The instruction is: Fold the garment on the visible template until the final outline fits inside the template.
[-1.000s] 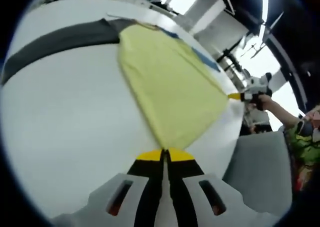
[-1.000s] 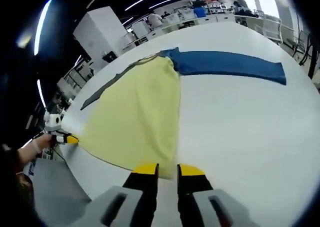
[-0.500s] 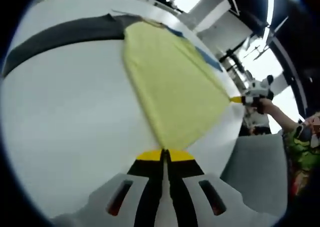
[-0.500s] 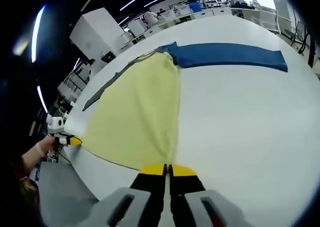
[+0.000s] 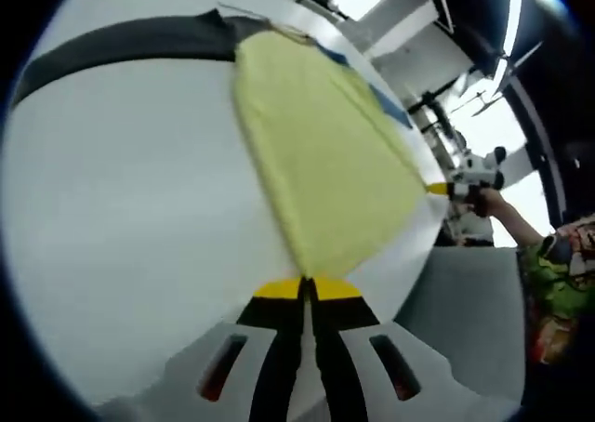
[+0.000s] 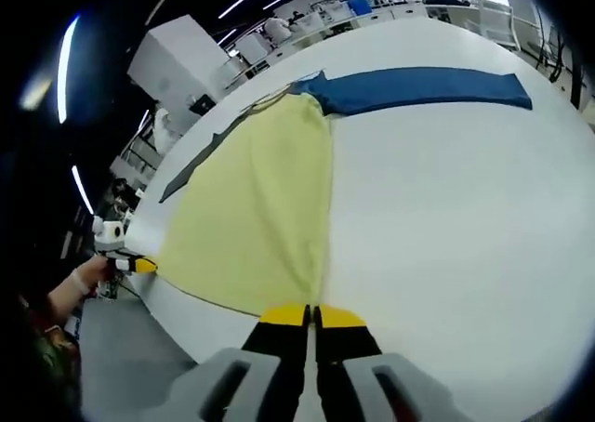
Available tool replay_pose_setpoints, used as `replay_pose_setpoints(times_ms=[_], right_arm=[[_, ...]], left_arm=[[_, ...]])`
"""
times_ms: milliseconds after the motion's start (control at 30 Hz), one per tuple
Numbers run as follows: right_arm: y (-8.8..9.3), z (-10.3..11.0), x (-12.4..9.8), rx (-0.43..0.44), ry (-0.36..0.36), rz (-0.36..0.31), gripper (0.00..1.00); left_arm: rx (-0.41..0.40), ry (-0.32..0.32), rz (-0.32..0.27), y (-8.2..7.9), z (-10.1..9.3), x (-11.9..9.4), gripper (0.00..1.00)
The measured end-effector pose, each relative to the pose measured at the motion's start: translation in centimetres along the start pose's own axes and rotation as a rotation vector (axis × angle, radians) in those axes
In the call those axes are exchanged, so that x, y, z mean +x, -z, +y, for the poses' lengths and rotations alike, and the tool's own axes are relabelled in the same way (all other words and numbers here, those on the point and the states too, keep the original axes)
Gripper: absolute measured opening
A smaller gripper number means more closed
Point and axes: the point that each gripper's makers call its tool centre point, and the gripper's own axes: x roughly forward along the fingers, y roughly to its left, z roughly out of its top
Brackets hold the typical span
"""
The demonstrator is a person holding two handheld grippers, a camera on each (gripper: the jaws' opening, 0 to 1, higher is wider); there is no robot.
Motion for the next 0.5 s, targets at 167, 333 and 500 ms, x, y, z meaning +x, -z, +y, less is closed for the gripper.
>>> replay_pose_setpoints(times_ms=[167, 333, 500], right_arm=[[-0.1, -0.2, 0.2, -0.004, -0.003, 0.003, 0.00], [-0.1, -0.4, 0.2, -0.004, -0.005, 0.004, 0.00], [0.1, -0.2, 0.1, -0.008, -0.009, 0.002, 0.00]], left_arm=[[-0.001, 0.001, -0.005, -0.3, 0.1, 0.0, 0.00], [-0.008, 0.005, -0.010, -0.5, 0.2, 0.0, 0.00], [0.016, 0.012, -0.024, 0.1, -2.2, 0.4, 0.00]])
